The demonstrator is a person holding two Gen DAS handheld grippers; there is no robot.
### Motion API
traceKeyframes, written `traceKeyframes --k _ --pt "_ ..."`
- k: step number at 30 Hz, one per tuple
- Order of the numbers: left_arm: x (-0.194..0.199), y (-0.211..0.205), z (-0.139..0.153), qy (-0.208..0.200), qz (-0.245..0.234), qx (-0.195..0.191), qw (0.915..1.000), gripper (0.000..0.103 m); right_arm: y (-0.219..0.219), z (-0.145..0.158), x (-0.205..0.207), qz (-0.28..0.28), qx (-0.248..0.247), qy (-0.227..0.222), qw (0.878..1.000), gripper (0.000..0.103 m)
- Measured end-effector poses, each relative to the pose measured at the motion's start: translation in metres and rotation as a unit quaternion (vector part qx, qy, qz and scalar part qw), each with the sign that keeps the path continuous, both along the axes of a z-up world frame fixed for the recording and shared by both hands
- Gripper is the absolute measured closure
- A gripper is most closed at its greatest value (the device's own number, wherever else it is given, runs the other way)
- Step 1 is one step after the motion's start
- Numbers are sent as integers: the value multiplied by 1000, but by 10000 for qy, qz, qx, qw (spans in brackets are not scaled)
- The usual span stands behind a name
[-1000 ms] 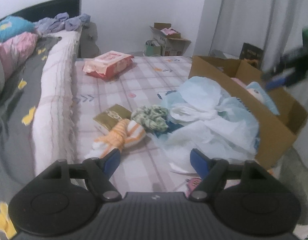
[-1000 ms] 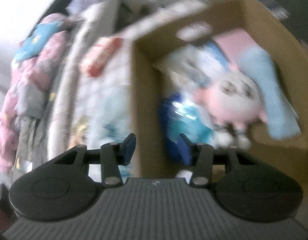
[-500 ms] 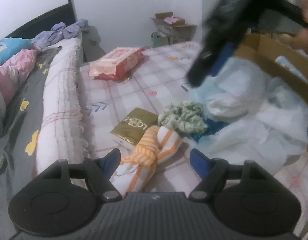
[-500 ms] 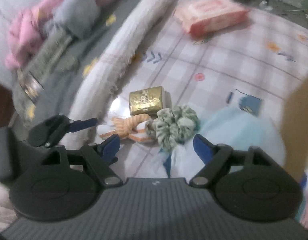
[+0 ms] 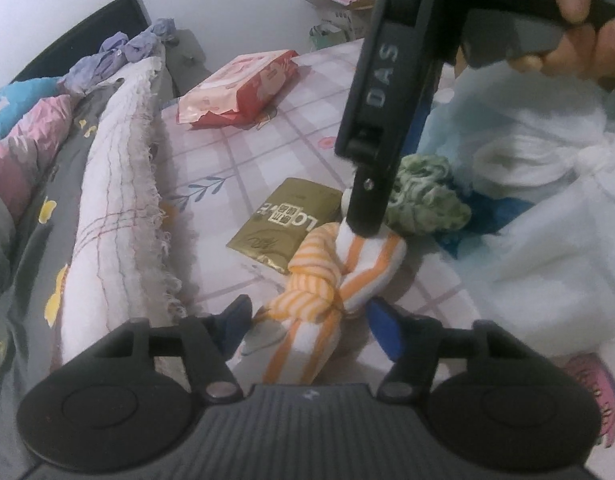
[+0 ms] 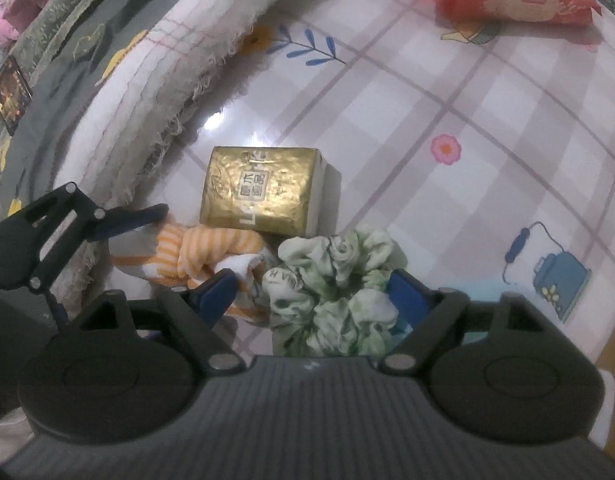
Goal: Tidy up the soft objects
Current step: 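Grasp the orange-striped sock bundle with the left tool while the right tool grasps the green scrunchie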
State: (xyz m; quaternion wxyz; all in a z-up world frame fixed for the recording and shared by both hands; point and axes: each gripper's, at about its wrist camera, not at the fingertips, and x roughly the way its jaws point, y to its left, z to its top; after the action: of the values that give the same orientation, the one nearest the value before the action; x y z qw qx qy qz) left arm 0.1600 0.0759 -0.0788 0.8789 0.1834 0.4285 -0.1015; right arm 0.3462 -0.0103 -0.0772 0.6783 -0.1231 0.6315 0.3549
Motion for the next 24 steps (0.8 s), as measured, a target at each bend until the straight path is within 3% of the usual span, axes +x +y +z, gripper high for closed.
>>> traceKeyframes --k 11,20,22,24 --pt "5 6 6 116 113 -127 9998 50 -6 2 -5 -1 124 204 9997 21" --pt "5 23 23 72 524 -506 9973 53 -19 -5 -6 -423 250 177 9986 57" --pt "4 27 29 12 616 -619 9962 53 -20 -4 -5 -529 289 144 9981 73" --pt "2 30 35 -53 695 -730 9949 54 -22 0 -5 -607 342 82 9975 81"
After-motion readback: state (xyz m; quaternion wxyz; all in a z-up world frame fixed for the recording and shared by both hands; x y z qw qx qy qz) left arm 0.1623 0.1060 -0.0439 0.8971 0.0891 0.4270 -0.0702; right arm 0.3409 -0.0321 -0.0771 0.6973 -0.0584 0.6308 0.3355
